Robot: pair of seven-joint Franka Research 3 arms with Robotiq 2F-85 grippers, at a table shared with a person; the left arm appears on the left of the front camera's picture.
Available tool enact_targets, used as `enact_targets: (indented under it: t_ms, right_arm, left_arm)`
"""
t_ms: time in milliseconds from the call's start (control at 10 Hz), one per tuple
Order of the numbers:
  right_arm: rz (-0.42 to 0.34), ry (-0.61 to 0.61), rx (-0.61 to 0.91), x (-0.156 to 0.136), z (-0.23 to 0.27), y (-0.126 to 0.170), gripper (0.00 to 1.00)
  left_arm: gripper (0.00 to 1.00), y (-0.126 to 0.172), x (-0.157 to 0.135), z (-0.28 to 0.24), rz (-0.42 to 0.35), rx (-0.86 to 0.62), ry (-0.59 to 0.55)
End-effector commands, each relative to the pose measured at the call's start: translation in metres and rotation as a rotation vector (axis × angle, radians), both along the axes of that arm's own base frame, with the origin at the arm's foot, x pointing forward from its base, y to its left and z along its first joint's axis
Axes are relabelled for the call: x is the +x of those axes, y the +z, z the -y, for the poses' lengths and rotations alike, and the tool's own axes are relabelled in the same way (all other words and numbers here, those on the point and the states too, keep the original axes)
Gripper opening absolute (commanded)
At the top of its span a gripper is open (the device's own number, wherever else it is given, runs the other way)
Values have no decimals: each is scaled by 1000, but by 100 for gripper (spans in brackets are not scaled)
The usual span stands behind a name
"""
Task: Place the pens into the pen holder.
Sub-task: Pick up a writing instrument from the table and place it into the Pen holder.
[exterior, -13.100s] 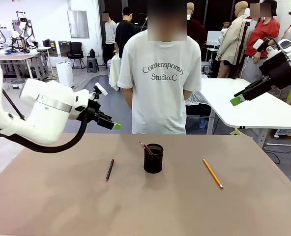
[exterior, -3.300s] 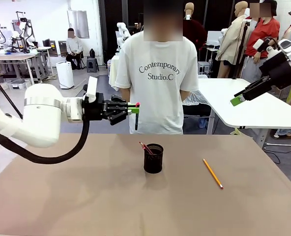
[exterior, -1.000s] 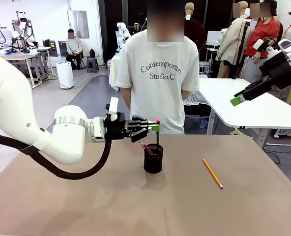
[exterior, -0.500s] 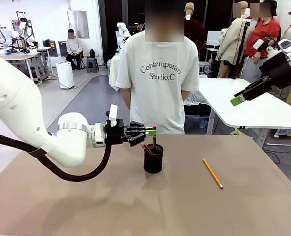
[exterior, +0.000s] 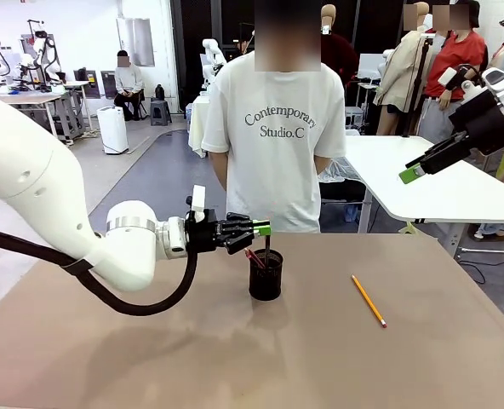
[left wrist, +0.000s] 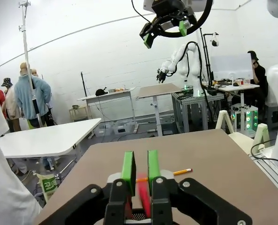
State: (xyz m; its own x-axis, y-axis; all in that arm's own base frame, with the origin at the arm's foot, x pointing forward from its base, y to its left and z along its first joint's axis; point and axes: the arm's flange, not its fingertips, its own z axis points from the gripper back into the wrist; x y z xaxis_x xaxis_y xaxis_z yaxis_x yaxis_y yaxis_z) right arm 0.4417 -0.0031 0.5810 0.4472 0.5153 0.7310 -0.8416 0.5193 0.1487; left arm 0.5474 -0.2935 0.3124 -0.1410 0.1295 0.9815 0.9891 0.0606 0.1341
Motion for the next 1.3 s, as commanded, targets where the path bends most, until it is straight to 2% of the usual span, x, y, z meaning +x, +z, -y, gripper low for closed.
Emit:
enact_targets:
  t_ms: [0, 200, 500, 700, 800, 1200]
  right_arm:
    - [7, 4, 9, 1, -1, 1, 100]
    - [7, 4, 9, 1, -1, 1, 100]
    - [7, 4, 9, 1, -1, 1, 100]
    - [7, 4, 9, 1, -1, 1, 100]
    - [7, 4, 9, 1, -1, 1, 100]
    - [7, 4, 9, 1, -1, 1, 100]
  left_arm:
    - [58, 2, 1, 1, 38, -15, 24]
    - [97, 6, 1, 1, 45, -22, 20]
    - [100, 11, -1, 0, 49, -20, 15]
    - [100, 16, -2, 2, 19, -16, 29]
    - [100, 9, 0, 1, 16, -5, -1]
    - [100, 9, 0, 1, 16, -5, -1]
